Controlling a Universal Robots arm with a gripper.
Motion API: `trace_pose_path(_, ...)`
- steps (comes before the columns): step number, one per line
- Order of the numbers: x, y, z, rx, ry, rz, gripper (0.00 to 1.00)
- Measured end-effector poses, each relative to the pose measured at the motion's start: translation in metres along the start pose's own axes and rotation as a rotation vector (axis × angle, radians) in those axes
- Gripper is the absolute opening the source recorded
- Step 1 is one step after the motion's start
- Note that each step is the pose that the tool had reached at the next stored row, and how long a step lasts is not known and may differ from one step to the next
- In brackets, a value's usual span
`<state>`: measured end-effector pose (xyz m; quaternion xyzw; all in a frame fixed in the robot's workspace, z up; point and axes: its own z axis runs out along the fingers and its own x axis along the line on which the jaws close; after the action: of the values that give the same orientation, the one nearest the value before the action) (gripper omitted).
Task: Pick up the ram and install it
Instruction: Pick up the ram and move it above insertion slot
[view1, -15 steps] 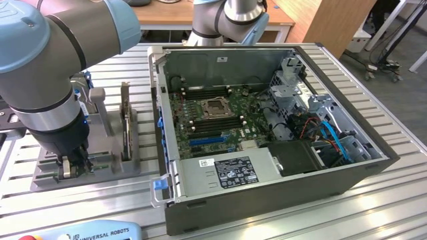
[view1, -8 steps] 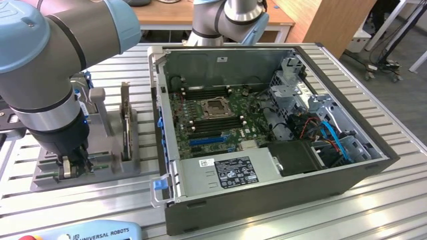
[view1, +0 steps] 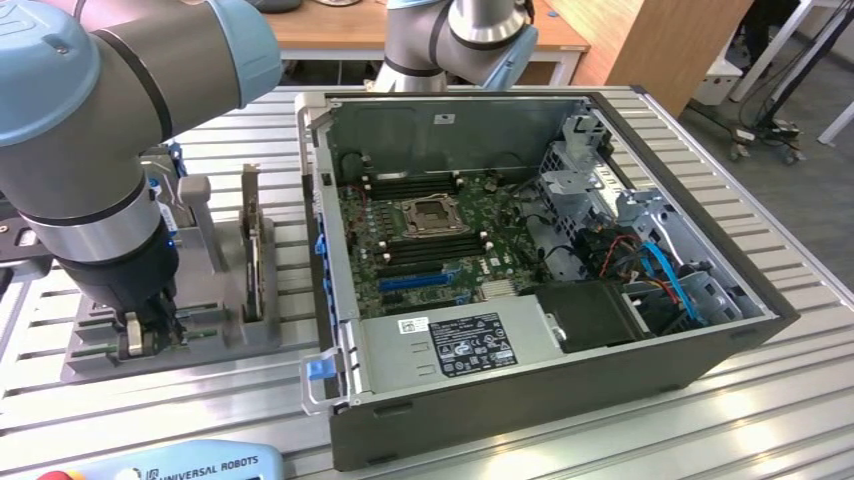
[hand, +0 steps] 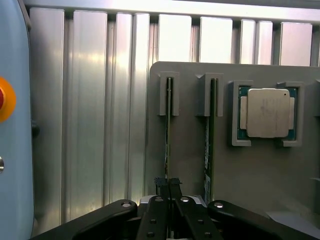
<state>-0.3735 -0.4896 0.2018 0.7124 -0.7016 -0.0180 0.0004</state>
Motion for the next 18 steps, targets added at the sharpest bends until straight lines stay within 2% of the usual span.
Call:
trace_pose_path(8, 0.0, 0.0, -0.0007, -0.0001, 0.0002, -0.001, 0.11)
trace_pose_path(18, 0.0, 0.0003, -0.014, -0.0017, 0.0019, -0.001, 0.11)
